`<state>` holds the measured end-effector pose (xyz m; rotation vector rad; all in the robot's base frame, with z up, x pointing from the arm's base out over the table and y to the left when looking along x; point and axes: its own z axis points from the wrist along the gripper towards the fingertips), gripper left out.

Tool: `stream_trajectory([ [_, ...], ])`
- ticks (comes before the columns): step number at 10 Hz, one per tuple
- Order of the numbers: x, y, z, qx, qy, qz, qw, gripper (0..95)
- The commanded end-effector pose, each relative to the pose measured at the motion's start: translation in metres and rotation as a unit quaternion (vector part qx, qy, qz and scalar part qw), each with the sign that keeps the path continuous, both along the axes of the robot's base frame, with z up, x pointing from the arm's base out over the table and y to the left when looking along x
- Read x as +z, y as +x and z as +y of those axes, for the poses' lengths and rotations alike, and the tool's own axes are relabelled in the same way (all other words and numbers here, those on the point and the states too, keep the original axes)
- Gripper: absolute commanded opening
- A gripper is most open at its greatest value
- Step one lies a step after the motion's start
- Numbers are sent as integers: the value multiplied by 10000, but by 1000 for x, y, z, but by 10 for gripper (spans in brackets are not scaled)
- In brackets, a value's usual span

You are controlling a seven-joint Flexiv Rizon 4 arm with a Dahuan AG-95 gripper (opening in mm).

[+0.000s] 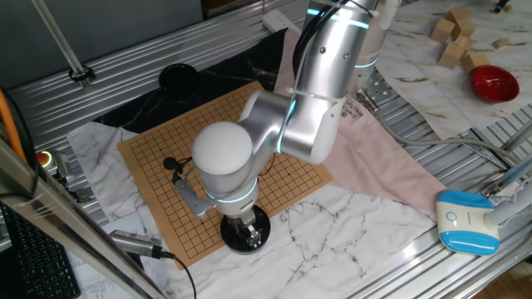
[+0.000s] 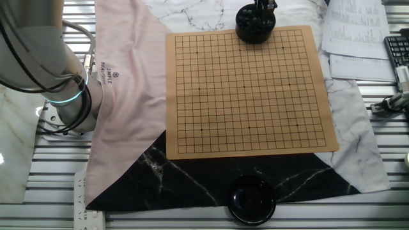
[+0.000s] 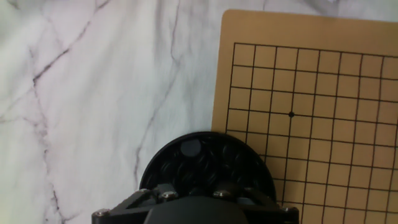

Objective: Play the first move as black on the 3-4 point in the upper right corner of the Go board

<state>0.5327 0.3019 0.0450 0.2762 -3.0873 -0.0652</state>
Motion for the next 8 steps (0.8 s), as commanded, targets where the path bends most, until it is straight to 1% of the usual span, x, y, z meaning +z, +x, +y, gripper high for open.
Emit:
stream_trajectory([
  [1, -8, -2, 0, 2, -16, -46, 10000, 380],
  [3, -8, -2, -1, -40, -49, -49, 10000, 380],
  [4, -8, -2, -1, -73, -46, -45, 10000, 0],
  [8, -2, -4, -7, -20, -47, -38, 10000, 0],
])
